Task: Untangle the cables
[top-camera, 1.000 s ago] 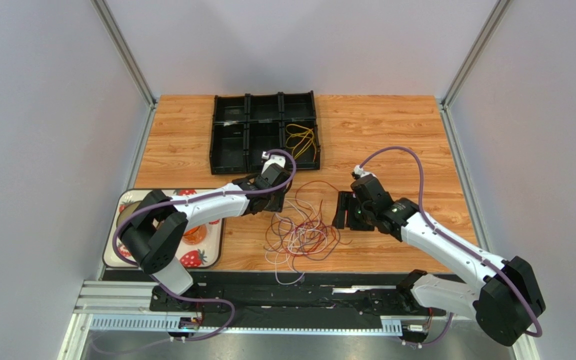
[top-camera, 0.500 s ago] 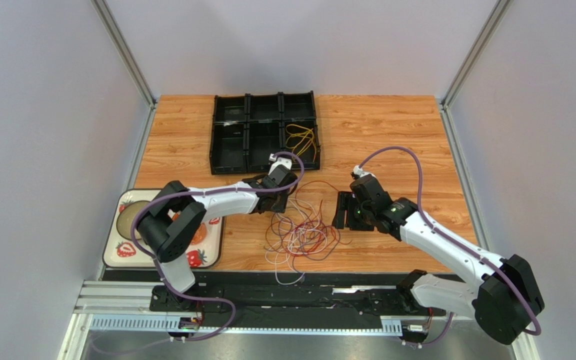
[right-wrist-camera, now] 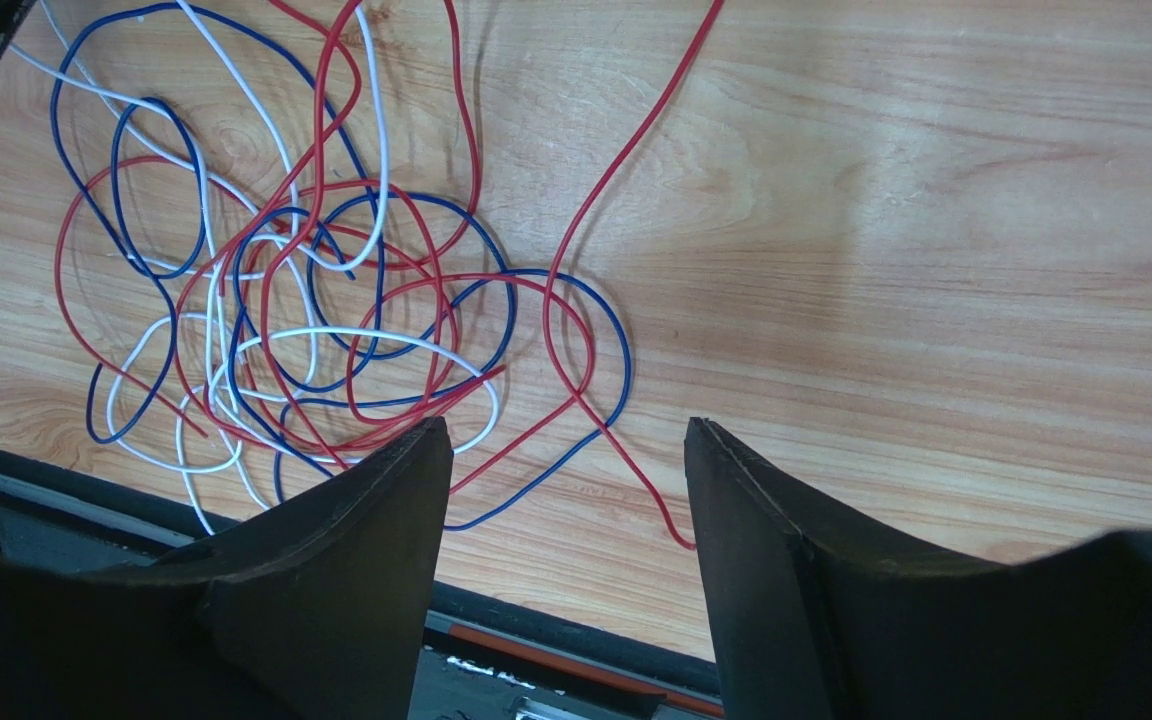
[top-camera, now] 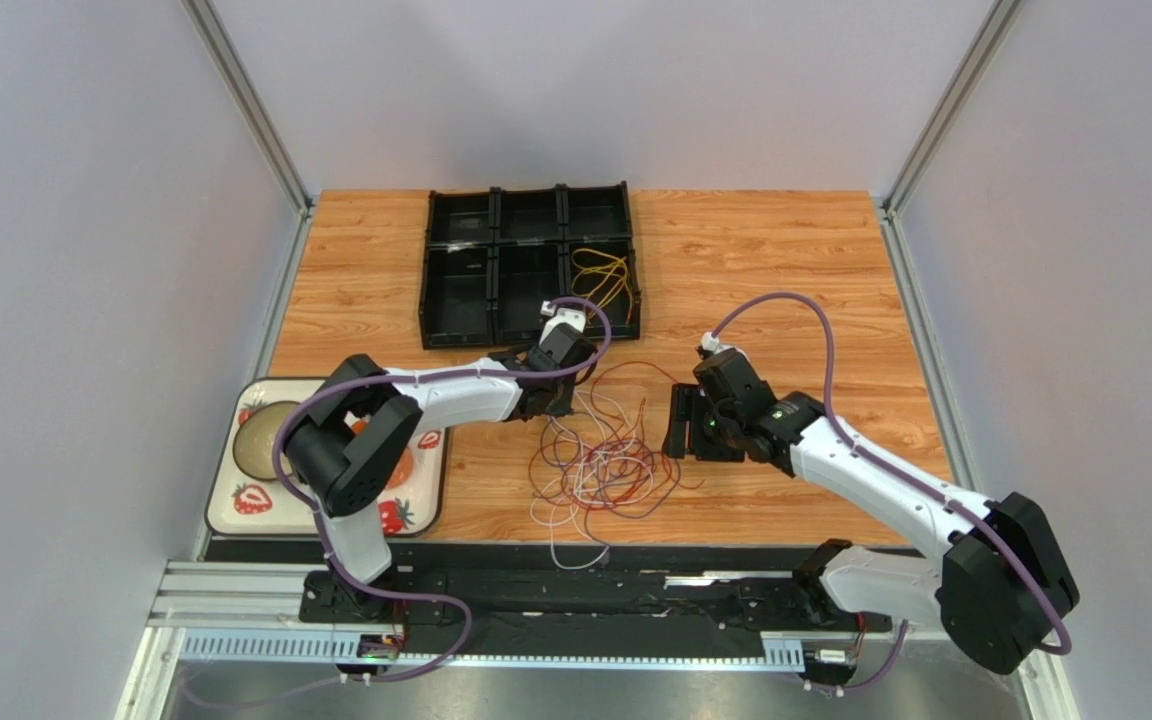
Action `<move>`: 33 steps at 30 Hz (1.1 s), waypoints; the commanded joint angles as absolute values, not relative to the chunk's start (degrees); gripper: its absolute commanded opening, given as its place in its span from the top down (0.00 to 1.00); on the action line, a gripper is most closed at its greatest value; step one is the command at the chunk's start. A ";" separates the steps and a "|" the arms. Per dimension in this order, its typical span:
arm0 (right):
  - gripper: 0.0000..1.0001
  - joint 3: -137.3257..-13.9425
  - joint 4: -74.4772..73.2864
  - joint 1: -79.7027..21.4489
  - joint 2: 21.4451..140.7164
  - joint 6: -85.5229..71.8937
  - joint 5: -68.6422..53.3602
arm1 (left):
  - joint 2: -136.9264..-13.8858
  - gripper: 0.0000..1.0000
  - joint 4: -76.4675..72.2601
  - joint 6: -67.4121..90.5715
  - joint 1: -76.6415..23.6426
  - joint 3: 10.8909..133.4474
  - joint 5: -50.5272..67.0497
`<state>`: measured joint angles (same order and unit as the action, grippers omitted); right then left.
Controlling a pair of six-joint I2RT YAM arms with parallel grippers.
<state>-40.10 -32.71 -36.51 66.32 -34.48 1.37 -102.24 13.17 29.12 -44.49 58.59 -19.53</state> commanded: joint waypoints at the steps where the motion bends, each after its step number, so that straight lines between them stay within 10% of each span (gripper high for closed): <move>1: 0.38 -40.52 -30.23 -36.65 67.32 -34.45 0.97 | -104.15 0.83 12.83 28.65 -44.12 59.59 -18.55; 5: 0.38 -40.61 -30.15 -36.65 67.67 -34.54 0.88 | -104.76 1.00 12.57 28.92 -44.03 58.97 -18.37; 33: 0.38 -52.99 -27.16 -37.44 65.13 -33.06 -11.25 | -72.43 1.00 29.90 14.43 -44.30 85.86 -5.63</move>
<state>-49.28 -29.39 -37.10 68.64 -35.66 -8.69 -76.86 31.24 19.90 -44.21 81.84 -12.82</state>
